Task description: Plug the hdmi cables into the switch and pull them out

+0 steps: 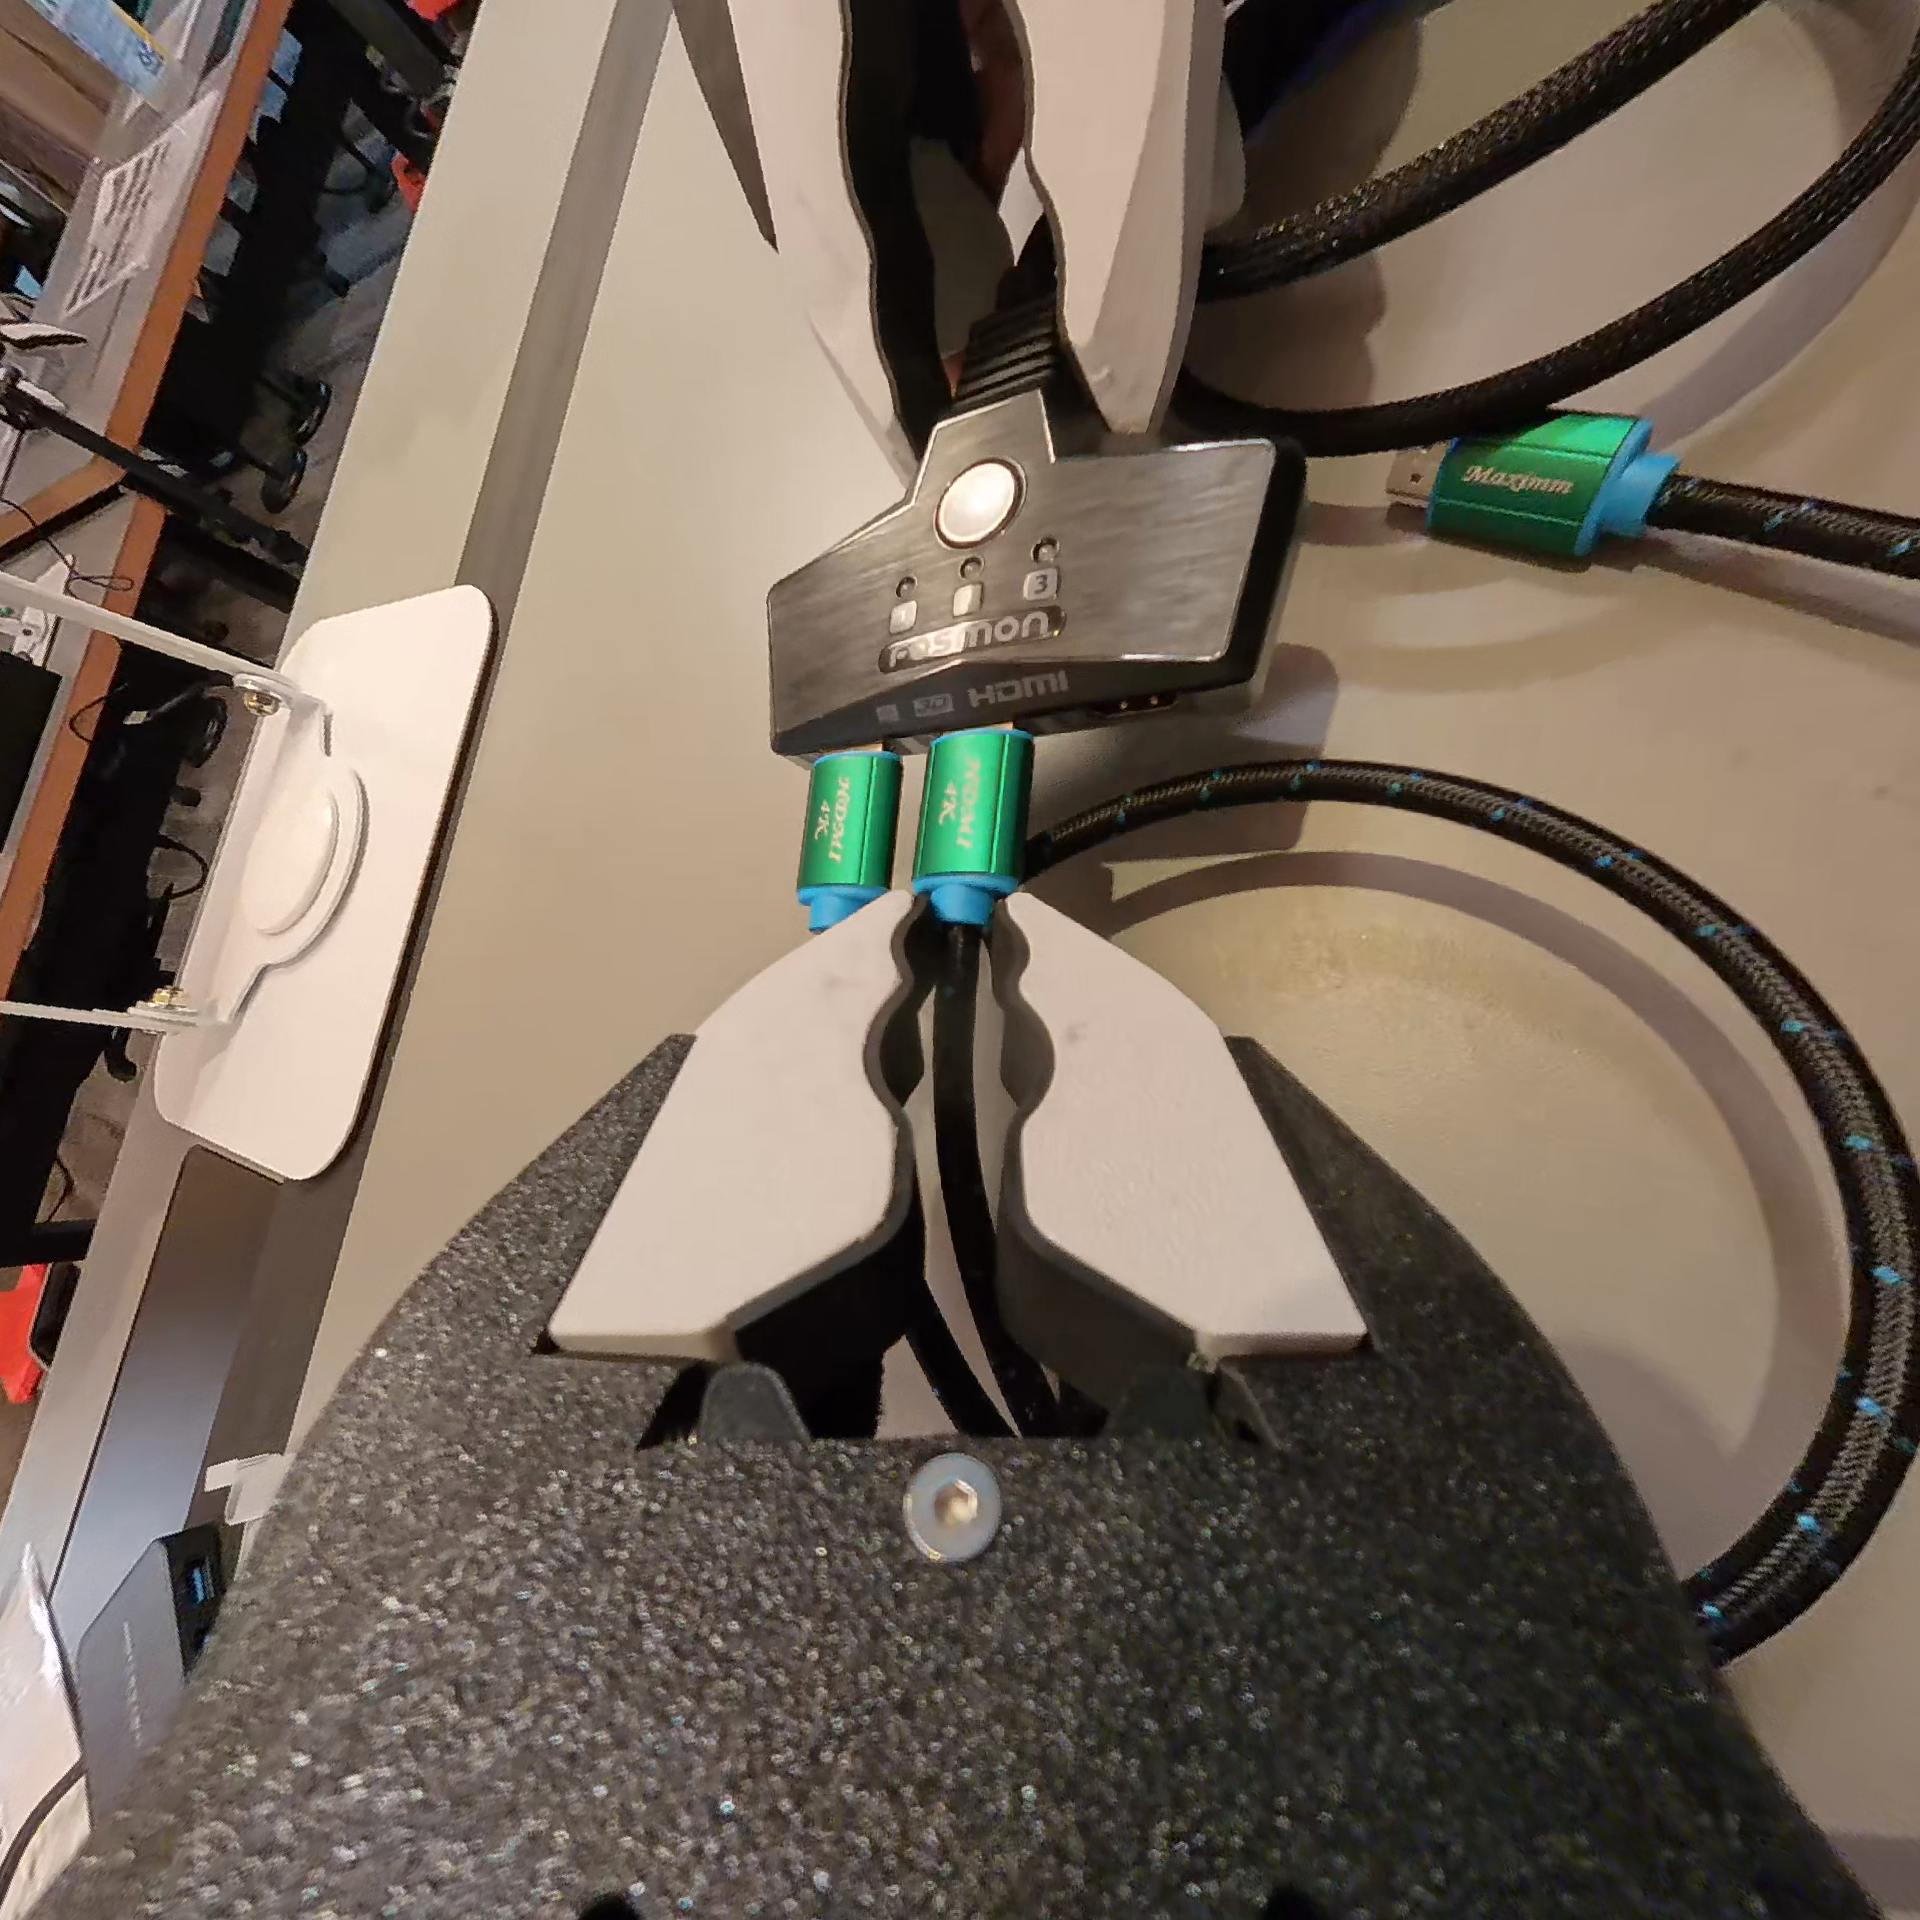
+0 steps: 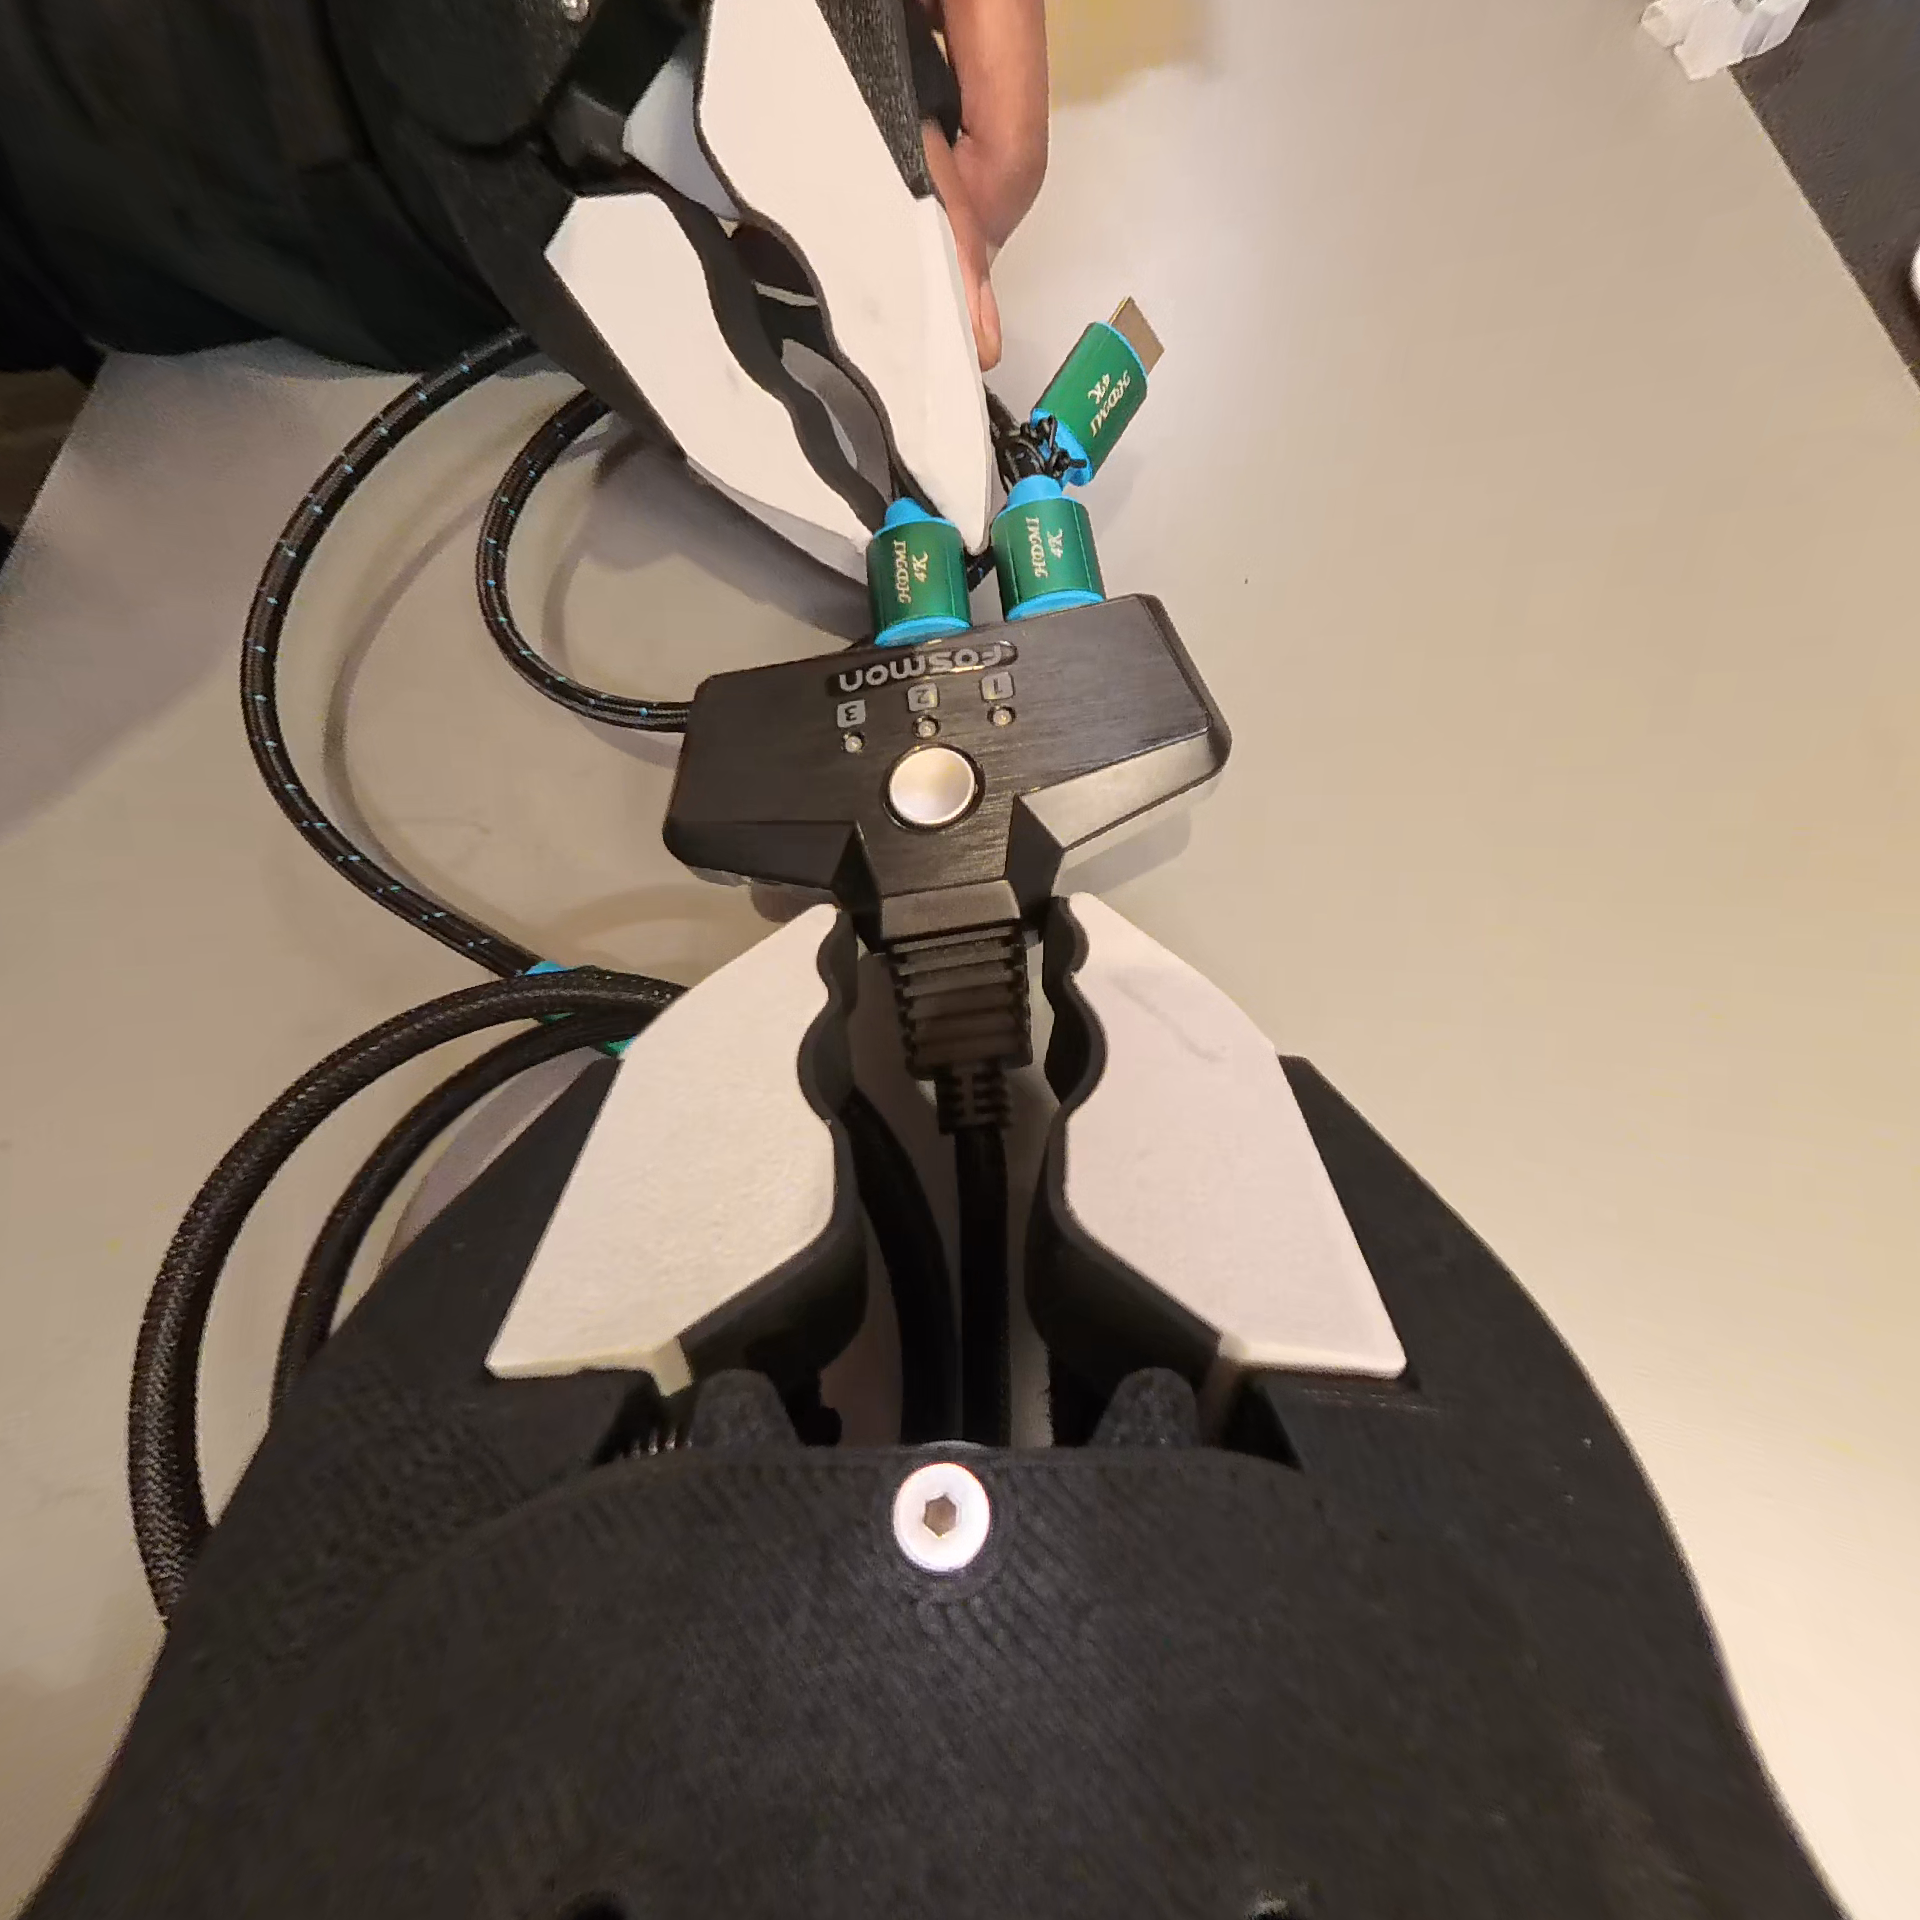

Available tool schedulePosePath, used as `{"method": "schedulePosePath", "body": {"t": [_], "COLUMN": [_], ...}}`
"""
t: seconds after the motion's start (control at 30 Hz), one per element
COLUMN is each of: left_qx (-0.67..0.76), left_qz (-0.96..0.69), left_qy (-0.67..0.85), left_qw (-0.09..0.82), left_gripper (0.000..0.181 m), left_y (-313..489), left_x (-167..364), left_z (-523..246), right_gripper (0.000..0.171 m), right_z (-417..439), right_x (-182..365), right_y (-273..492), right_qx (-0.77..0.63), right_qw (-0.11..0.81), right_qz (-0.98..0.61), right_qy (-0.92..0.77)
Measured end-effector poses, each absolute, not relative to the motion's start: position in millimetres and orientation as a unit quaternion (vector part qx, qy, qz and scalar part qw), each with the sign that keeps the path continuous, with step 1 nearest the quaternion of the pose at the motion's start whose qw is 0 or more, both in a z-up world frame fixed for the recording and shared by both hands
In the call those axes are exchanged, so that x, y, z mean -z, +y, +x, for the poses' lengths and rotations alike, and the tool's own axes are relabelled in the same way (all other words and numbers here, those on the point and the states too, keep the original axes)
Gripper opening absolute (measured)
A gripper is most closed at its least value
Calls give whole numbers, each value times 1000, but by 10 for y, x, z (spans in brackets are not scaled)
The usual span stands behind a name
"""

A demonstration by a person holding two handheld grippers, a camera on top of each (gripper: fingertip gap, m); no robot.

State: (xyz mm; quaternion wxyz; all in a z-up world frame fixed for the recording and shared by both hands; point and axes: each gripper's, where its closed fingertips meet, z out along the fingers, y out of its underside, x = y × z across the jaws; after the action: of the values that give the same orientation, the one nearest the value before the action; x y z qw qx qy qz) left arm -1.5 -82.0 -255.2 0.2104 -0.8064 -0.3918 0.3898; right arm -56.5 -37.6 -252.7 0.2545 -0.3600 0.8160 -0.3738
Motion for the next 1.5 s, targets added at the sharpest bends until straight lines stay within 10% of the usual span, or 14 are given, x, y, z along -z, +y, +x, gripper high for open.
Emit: {"method": "schedulePosePath", "body": {"t": [0.5,0.87,1.5], "left_qx": [-444,-552,-132], "left_qz": [-676,-358,-275], "left_qy": [-490,-749,-946], "left_qw": [326,79,-108], "left_gripper": [56,33,24], "left_y": [-1040,-2280,-3405], "left_x": [1768,727,2802], "left_z": [395,3612,4847], "right_gripper": [35,35,34], "right_z": [-651,-651,-671], "right_x": [2750,2756,2754], "right_y": [-393,-391,-335], "right_qx": [336,329,326], "right_qw": [232,242,247], "right_qz": [-330,-326,-320], "right_qy": [851,853,854]}}
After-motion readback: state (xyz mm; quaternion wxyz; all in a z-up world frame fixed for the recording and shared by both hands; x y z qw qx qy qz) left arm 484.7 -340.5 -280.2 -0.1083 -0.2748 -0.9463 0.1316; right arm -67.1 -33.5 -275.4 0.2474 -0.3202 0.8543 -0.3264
